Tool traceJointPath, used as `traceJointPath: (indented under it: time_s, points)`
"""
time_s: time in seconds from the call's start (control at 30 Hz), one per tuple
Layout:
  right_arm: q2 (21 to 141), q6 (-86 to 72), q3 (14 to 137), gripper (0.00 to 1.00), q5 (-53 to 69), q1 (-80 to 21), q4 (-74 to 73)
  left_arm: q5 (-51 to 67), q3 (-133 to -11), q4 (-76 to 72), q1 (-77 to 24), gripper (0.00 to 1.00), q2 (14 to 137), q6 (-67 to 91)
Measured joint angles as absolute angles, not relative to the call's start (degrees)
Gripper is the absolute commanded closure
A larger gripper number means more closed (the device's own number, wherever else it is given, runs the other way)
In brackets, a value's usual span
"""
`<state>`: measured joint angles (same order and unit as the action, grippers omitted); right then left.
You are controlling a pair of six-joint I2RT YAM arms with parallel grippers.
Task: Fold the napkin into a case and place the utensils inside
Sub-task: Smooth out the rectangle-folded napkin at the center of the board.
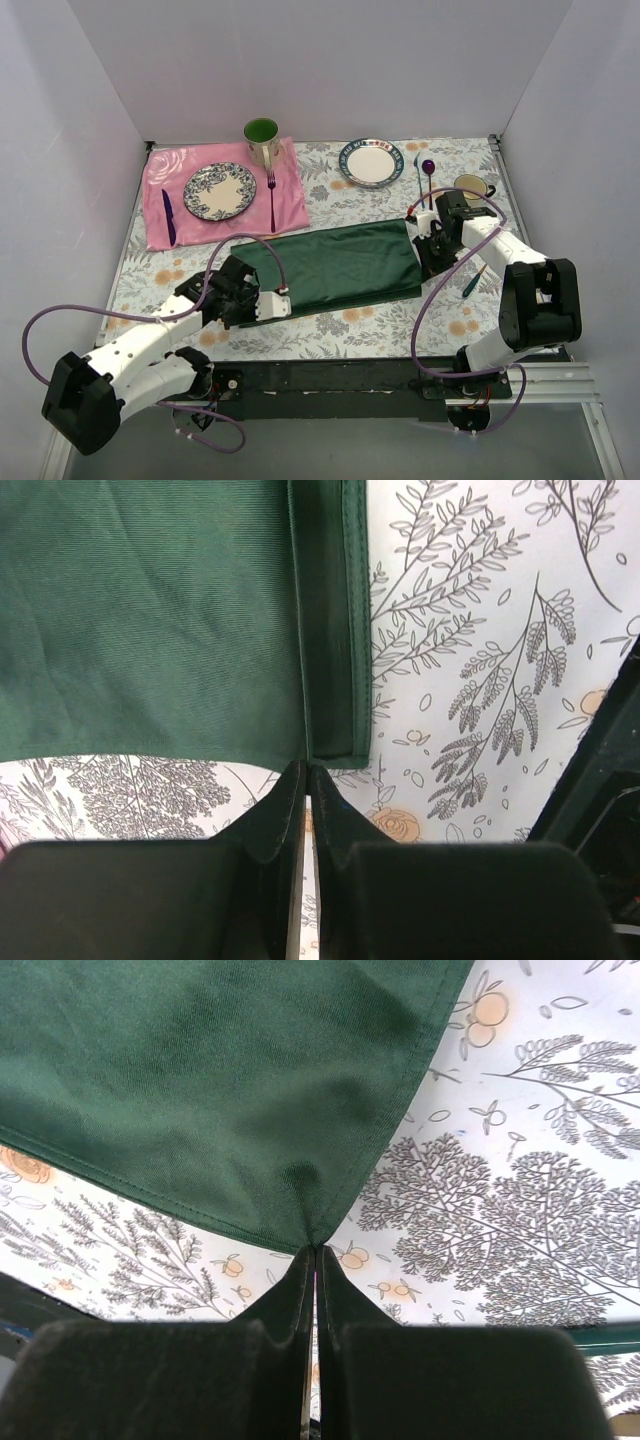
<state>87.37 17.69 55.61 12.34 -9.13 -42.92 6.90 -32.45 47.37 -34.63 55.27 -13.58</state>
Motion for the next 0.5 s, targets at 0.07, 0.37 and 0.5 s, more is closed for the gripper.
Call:
traceJointPath:
  time_s: [0.07, 0.37, 0.5]
  points:
    - [87.4, 17.7, 55.6, 0.99, 13.0, -9.1, -43.4, 6.4, -32.4, 48.1, -34.6, 1.00, 55.1, -13.8]
    - [87.4, 17.6, 54.9, 0.99, 14.1, -10.9, -43.3, 4.2, -32.1, 49.4, -34.6, 1.00, 54.1, -14.2]
    - [87.7, 17.5, 53.4, 0.99, 14.1, -11.4, -42.8, 3.4, -30.5, 48.6, -34.6, 1.00, 54.7, -14.0]
